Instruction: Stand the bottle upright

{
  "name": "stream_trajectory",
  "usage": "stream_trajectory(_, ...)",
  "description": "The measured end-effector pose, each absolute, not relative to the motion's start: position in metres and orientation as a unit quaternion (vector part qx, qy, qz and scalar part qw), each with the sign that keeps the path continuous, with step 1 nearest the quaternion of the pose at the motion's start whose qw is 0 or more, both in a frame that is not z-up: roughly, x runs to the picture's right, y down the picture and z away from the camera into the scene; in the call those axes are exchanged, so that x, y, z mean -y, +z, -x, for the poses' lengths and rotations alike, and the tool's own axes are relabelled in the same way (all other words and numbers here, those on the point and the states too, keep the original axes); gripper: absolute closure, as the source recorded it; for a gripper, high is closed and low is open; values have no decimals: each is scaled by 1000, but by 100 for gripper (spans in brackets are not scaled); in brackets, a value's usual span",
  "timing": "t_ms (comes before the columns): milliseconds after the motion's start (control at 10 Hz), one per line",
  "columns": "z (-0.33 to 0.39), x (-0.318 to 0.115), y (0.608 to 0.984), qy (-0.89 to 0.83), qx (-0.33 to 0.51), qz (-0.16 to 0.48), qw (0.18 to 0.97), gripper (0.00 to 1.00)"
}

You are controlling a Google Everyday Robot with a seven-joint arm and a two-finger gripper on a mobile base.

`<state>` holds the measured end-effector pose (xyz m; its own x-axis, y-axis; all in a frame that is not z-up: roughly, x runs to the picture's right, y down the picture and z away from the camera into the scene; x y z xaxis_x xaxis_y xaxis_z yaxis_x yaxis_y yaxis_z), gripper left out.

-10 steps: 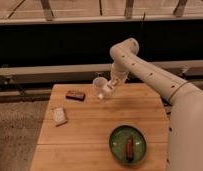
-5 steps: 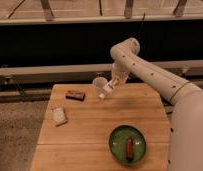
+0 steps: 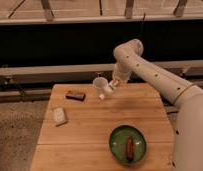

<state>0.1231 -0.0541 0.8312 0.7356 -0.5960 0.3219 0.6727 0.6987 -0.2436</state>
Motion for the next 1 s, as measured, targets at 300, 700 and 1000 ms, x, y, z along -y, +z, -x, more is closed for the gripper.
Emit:
stream_trajectory(300, -119, 30, 824, -303, 154, 175, 924, 100)
stream_trajectory(700, -108, -7, 824, -246, 244, 185, 920, 100)
stream_trajectory(1000, -103, -24, 827, -213, 305, 194, 908, 100)
